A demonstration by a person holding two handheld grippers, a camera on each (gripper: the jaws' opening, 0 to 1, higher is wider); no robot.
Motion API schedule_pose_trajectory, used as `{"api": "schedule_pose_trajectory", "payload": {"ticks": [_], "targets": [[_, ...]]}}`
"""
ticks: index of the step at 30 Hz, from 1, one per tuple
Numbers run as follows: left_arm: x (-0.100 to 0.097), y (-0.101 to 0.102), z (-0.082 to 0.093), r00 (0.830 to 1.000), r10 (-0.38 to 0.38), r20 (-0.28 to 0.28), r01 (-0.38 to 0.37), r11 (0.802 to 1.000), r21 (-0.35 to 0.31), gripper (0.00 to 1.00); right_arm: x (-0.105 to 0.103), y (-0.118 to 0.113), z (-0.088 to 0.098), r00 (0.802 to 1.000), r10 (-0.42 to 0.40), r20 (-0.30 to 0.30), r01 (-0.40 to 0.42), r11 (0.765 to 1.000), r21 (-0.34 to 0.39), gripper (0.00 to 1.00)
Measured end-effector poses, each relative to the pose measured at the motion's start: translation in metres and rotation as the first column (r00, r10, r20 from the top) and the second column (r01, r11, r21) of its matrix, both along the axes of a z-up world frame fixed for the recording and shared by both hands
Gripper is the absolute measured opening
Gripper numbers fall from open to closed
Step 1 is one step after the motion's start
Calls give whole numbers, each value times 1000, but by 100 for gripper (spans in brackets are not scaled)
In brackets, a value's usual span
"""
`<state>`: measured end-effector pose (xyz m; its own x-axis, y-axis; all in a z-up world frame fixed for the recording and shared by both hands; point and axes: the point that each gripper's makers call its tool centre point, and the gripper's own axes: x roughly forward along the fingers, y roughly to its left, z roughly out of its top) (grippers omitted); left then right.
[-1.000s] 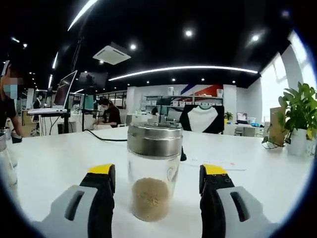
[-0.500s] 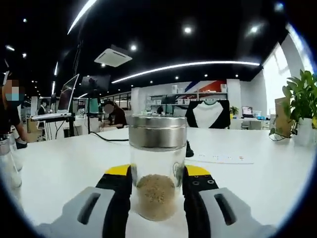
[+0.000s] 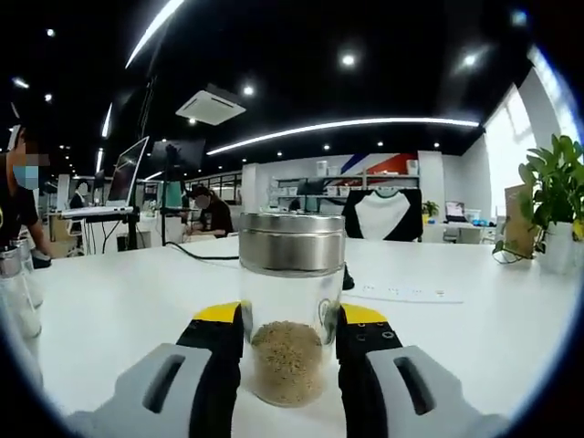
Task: Rotate the seasoning bottle until the label or dispensing opening points toward the visible target arrow and the bottle remains upright within the marked orientation range
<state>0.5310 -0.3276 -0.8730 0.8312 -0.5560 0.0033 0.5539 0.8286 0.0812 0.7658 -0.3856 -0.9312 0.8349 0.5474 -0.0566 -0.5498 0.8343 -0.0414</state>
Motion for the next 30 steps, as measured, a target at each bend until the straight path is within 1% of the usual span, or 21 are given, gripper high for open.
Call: {"api": "schedule_pose_trajectory", "payload": {"ticks": [1,3,8,13,17,18,20,22,26,30], "targets": [[0,0,0,1000,-2,-6,2,1000,3,62,-2,-1,0,1000,0,1,0,1000,-3,38],[0,2,2,1000,5,-2,-5,1000,-4,62,-4,-3,0,1000,1,2,-1,1000,-10,38],[-3,5,7,1000,11,10,-11,1000,-16,62,-16,-7,-1,1000,-9,12,9,1000,-29,38],[-9,4,10,1000,6,17,-5,1000,-22,62,-34,-11,-4,1000,-6,-10,6,1000,3,38],[-14,5,13,1000,6,24,-5,1000,-28,62,-48,-13,-3,1000,-4,6,4,1000,-17,37],[-15,5,13,1000,6,25,-6,1000,-29,62,-51,-14,-3,1000,-2,7,3,1000,-14,37],[-16,5,14,1000,7,27,-6,999,-32,62,-58,-18,-3,1000,-11,4,11,999,30,37],[-18,5,15,1000,8,30,-7,999,-35,62,-64,-23,-3,1000,-14,-6,14,999,51,37],[-21,4,15,1000,6,29,-5,999,-32,62,-78,-27,-3,1000,8,-12,-7,998,57,37],[-24,1,15,1000,-1,29,2,999,-33,62,-91,-31,-2,1000,2,-7,-2,999,46,37]]}}
